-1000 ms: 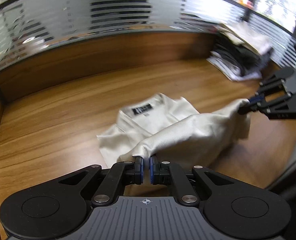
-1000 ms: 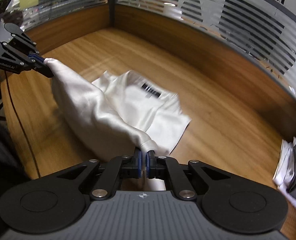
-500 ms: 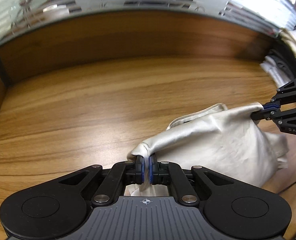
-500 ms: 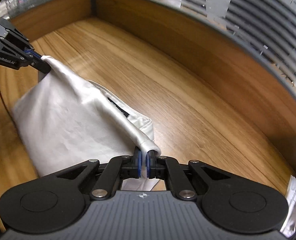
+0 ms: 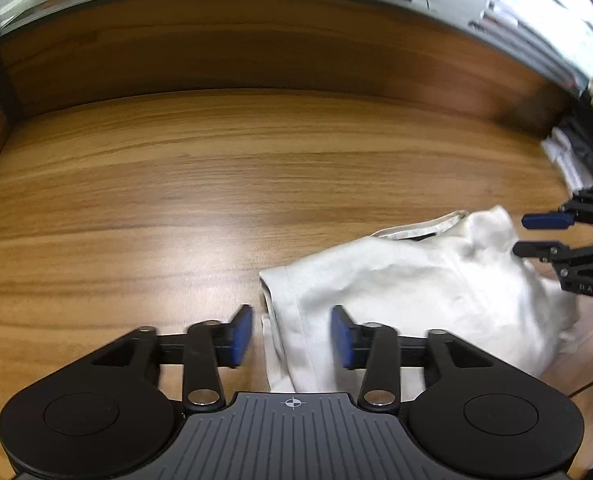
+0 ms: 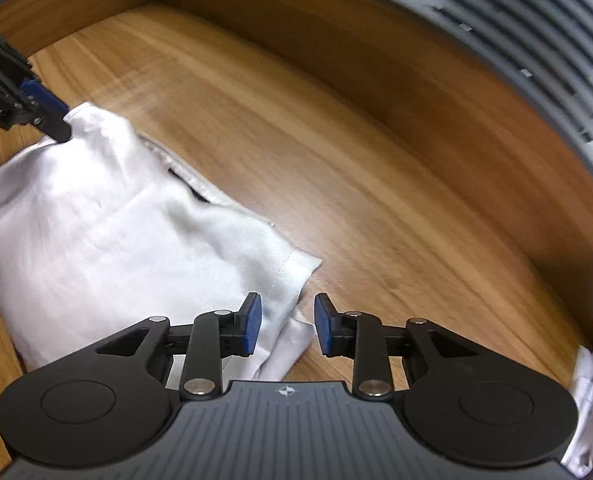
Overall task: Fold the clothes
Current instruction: 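Fold the shirt in half with both grippers, then release, then grasp the folded shirt bundle with both grippers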
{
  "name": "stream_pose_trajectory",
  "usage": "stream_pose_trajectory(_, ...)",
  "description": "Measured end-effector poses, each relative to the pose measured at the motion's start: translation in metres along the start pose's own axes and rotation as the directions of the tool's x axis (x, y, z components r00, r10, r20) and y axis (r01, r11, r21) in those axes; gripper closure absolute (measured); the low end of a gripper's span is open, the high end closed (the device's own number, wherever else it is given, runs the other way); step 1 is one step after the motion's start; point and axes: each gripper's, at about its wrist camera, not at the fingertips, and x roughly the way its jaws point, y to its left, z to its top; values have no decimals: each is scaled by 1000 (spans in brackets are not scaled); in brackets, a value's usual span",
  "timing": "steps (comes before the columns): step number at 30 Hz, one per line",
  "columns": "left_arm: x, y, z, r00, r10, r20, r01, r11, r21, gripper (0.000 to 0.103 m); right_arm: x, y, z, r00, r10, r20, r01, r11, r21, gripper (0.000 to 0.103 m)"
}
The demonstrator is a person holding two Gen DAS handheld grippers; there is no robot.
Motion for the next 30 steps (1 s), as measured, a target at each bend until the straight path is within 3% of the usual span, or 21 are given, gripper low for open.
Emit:
stream_pose_trajectory(3,-19,4,-6,1000,-29,8,29,998,-56,38,-23,4,0,1000,-3,25,2,1000,19,61)
stream_pose_trajectory(7,-45,12,-24,995,-102,11,102,980,-170,21,-51,20,1,998,33,50,-35,999,28,59)
stream_pose_trajectory(12,-66,27,-42,992,-127,6,124,953,-278,12,-69,58,12,993,99,60,-99,995,-12,55)
stream_pose_trajectory(15,-75,34,-51,992,-122,11,120,947,-299,0,-73,91,17,989,136,57,-133,990,-49,55)
stream_pose_trajectory(23,-86,54,-65,988,-150,20,149,935,-321,0,-68,180,34,980,201,9,-198,969,-147,55)
stream_pose_trajectory(30,-89,72,-70,981,-194,26,193,939,-286,0,-55,238,52,982,187,-23,-187,947,-263,55)
